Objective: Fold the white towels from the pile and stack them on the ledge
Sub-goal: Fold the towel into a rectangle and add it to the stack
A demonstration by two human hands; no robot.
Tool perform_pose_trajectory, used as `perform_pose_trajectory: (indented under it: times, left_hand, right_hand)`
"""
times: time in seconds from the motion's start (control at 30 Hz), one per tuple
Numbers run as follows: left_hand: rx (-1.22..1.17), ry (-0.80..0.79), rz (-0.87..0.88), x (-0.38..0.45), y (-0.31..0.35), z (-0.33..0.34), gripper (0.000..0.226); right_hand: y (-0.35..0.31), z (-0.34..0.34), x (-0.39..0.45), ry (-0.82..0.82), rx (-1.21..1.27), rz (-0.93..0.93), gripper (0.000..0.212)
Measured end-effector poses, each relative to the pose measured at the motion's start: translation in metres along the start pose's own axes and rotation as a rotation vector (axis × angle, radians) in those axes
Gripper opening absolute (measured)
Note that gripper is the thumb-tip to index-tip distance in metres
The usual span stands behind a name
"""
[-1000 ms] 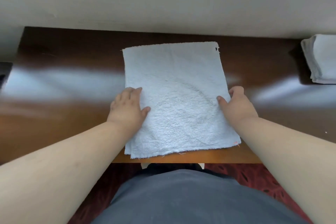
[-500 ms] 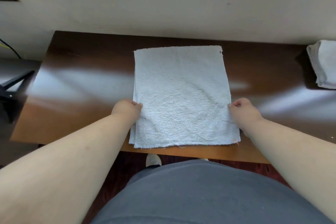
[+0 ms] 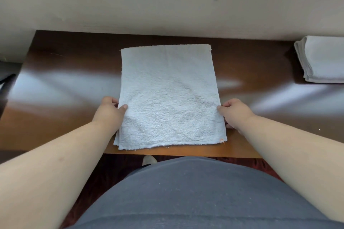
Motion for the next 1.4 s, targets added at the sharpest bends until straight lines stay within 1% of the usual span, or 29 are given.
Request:
perform_pose_trajectory:
  times: [0.03, 0.1, 0.17, 0.23, 0.3, 0.4, 0.47, 0.53, 0.6, 0.67, 0.73, 0.83, 0.97, 1.07, 1.1, 1.17, 1.23, 1.3, 1.4]
  left_hand:
    - [0.008, -0.017, -0.010, -0.004, -0.002, -0.001, 0.035]
    - [0.145, -0.086, -0.010, -0.016, -0.008, -0.002, 0.039]
    - [0.280, -0.145, 0.000, -0.030, -0.019, 0.001, 0.041]
    - [0.293, -0.139, 0.019, -0.039, -0.030, 0.000, 0.040]
    - [0.269, -0.097, 0.026, -0.042, -0.036, -0.005, 0.039]
    - [0.176, -0.054, -0.013, -0.044, -0.036, -0.010, 0.031]
    - [0.145, -0.063, -0.032, -0.050, -0.038, -0.010, 0.032]
    - [0.228, -0.139, 0.001, -0.062, -0.041, -0.004, 0.036]
    - [0.297, -0.196, 0.032, -0.074, -0.046, 0.001, 0.034]
    - [0.317, -0.194, 0.053, -0.079, -0.046, 0.001, 0.032]
    - [0.302, -0.179, 0.053, -0.081, -0.042, -0.002, 0.031]
    - [0.197, -0.171, -0.007, -0.083, -0.042, -0.005, 0.027]
    - [0.060, -0.163, -0.090, -0.092, -0.044, -0.006, 0.031]
    - [0.020, -0.155, -0.134, -0.096, -0.045, -0.010, 0.035]
    - [0.004, -0.158, -0.152, -0.095, -0.045, -0.011, 0.036]
    - [-0.003, -0.185, -0.190, -0.096, -0.048, -0.013, 0.036]
    - [0.077, -0.215, -0.181, -0.097, -0.050, -0.013, 0.035]
    - [0.158, -0.194, -0.124, -0.097, -0.048, -0.016, 0.036]
    - [0.102, -0.150, -0.104, -0.099, -0.044, -0.016, 0.034]
  right_hand:
    - [0.002, 0.001, -0.004, -0.017, -0.011, 0.015, 0.023]
    - [0.007, 0.005, -0.013, -0.055, -0.091, 0.037, 0.030]
    - [0.012, 0.008, -0.022, -0.080, -0.230, 0.020, 0.030]
    - [0.014, 0.011, -0.029, -0.082, -0.325, -0.026, 0.027]
    - [0.015, 0.012, -0.036, -0.066, -0.353, -0.052, 0.029]
    - [0.013, 0.015, -0.046, -0.056, -0.362, -0.056, 0.030]
    - [0.015, 0.020, -0.053, -0.086, -0.362, -0.058, 0.028]
    - [0.019, 0.025, -0.063, -0.134, -0.355, -0.069, 0.021]
    - [0.021, 0.029, -0.070, -0.177, -0.358, -0.088, 0.017]
    - [0.021, 0.030, -0.073, -0.195, -0.343, -0.083, 0.018]
    - [0.022, 0.030, -0.074, -0.187, -0.271, -0.045, 0.019]
    - [0.020, 0.031, -0.077, -0.188, -0.207, -0.029, 0.017]
    - [0.010, 0.034, -0.079, -0.215, -0.143, -0.076, 0.012]
    - [0.008, 0.039, -0.081, -0.265, -0.070, -0.046, 0.015]
    - [0.009, 0.041, -0.083, -0.289, -0.065, -0.024, 0.017]
    - [0.011, 0.039, -0.084, -0.311, -0.133, -0.023, 0.019]
    - [0.014, 0.032, -0.083, -0.290, -0.224, -0.062, 0.020]
    - [0.020, 0.025, -0.079, -0.244, -0.280, -0.095, 0.024]
    - [0.031, 0.021, -0.074, -0.165, -0.266, -0.111, 0.027]
Point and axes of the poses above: each hand's wrist, its own x-axis towards the middle knuckle, its own z-axis out of the palm, y = z × x, the point moved 9 cm from there along x, towards the middle knuckle, and after that the axes turned 4 degrees about y, right-handed, at the moved point
